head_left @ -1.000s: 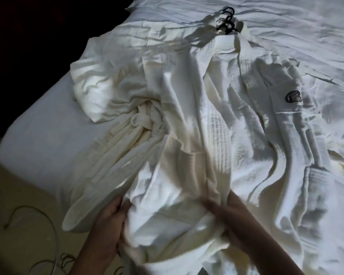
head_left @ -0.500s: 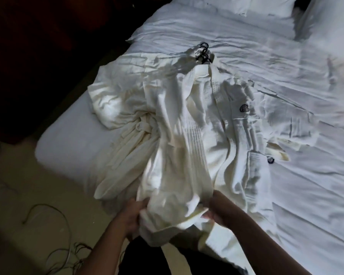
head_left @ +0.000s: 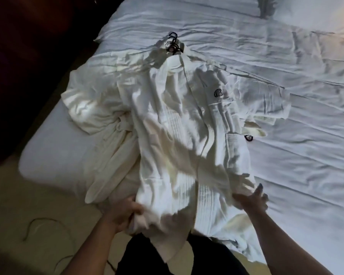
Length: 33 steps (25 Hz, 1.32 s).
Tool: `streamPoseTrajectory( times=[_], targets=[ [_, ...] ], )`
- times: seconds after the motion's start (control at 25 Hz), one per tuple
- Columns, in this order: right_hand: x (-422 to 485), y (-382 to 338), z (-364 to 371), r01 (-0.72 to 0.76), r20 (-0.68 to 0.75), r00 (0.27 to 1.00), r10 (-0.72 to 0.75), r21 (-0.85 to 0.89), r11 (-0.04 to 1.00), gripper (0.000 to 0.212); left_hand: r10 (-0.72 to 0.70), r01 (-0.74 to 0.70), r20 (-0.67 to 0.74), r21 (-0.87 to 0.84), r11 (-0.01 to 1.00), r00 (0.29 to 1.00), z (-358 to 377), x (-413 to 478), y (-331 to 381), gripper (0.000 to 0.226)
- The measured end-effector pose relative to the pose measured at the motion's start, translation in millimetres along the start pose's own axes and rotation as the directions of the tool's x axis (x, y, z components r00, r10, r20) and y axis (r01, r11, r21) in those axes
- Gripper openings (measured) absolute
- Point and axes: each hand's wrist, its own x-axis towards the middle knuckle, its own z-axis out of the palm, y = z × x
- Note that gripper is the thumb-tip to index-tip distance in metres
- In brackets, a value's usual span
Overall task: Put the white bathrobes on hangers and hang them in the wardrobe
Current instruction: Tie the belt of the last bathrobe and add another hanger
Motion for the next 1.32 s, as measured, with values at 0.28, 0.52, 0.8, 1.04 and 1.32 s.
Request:
streamPoseTrajectory(
  times=[0.28, 0.52, 0.8, 1.04, 1.32],
  targets=[
    [17.8, 19.0, -24.6, -0.119, 0.303, 0.953, 0.028, 0.289, 0.95, 0.035, -0.094, 0.131, 0.232, -0.148, 0.98, 0.968, 28.7, 1.4, -26.5, 0.054],
    [-8.3, 20.9, -48.7, 0.378, 0.214, 0.91, -0.354, -0.082, 0.922, 0.066, -0.031, 0.045, 0.091, -0.149, 0.988, 0.995, 52.8, -14.1, -18.1, 0.067],
    [-30.6, 63.0, -87.5, 0.056, 0.785, 0.567, -0.25, 0.266, 0.962, 0.077, -0.11, 0.093, -0.047, -0.269, 0.959, 0.993, 80.7, -50.8, -47.7, 0.074],
    [-102.5, 48.9, -127.0, -0.061, 0.589, 0.559, -0.584, 0.731, 0.679, 0.049, 0.151, -0.159, -0.053, -0.205, 0.966, 0.987, 85.8, -112.4, 0.6, 0.044],
    [-125.7, 108.1, -183.9, 0.276, 0.284, 0.825, -0.488, 0.552, 0.787, 0.042, 0.149, -0.15, -0.191, 0.007, 0.989, 0.97, 18.2, -152.4, -29.6, 0.034]
  ],
)
